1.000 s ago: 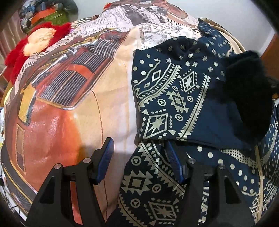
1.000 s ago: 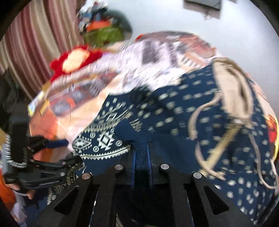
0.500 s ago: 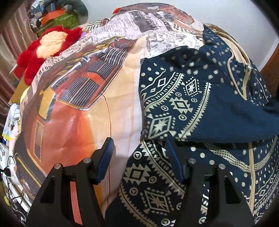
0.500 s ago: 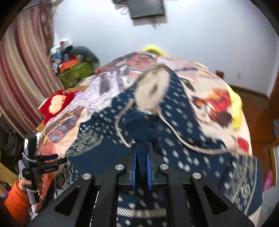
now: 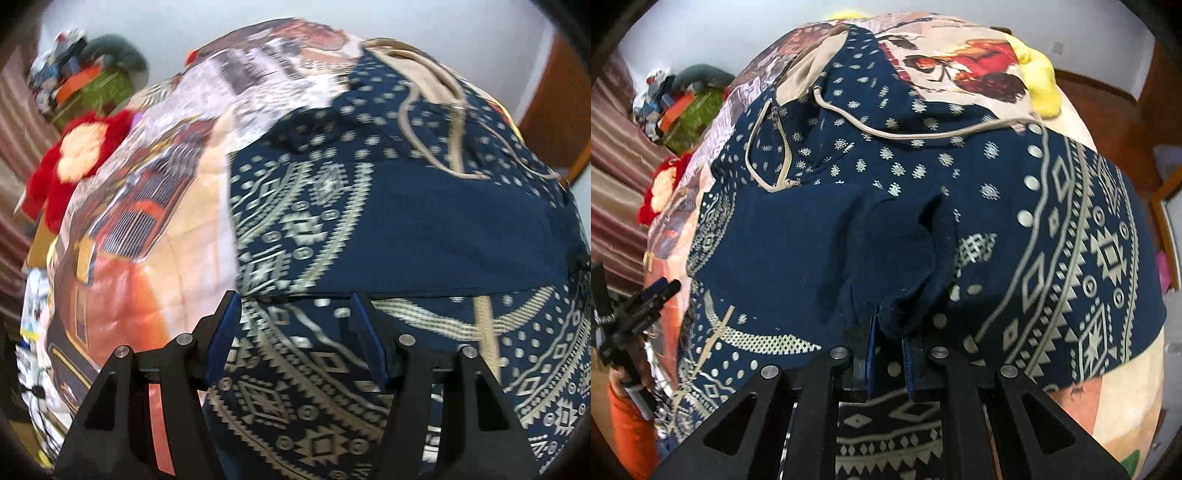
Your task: Fold large clothes
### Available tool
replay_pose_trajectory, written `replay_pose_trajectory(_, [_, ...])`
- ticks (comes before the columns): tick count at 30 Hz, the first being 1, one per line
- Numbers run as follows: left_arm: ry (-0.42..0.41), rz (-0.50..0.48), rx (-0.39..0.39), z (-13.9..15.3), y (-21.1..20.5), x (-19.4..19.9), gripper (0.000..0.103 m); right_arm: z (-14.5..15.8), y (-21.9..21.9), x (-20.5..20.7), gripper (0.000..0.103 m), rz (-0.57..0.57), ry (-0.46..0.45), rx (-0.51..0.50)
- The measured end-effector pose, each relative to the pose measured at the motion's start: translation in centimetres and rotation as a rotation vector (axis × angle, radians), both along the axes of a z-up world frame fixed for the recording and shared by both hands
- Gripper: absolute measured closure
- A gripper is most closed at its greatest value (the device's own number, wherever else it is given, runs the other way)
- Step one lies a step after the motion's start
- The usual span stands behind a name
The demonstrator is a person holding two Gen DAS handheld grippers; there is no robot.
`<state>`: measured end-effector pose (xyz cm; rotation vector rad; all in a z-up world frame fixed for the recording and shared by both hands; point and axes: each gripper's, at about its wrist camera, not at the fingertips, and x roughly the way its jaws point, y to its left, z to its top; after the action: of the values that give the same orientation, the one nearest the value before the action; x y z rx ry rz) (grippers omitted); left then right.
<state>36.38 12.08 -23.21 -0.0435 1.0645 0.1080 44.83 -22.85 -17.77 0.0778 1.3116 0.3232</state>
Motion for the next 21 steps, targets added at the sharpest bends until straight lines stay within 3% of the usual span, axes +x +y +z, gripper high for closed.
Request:
replay_pose_trajectory(4, [-0.024, -0.086, 0.003, 1.8, -3.2, 0.7, 0.042, 0.4, -1.4, -0.4, 0.093, -0.020, 0.047, 0.026])
replay_pose_trajectory(10, [-0.063, -0.235, 0.003, 4.3, -9.6, 2.4, 0.040, 3.5, -5.1, -1.4, 0.093, -0.068, -0.037, 0.031])
replay_pose_trajectory(17, [-0.032, -0.352, -0.020, 4.0, -16.2, 4.9, 0.037, 5.2, -13.9, -2.6, 0.093, -0.316, -0.069, 0.130])
replay_pose_trajectory(21, [0.011, -0.397, -0.037, 2.6, -19.3, 6.4, 0.037, 3.3, -18.4, -3.0, 0.093, -0.438, 0.005, 0.163])
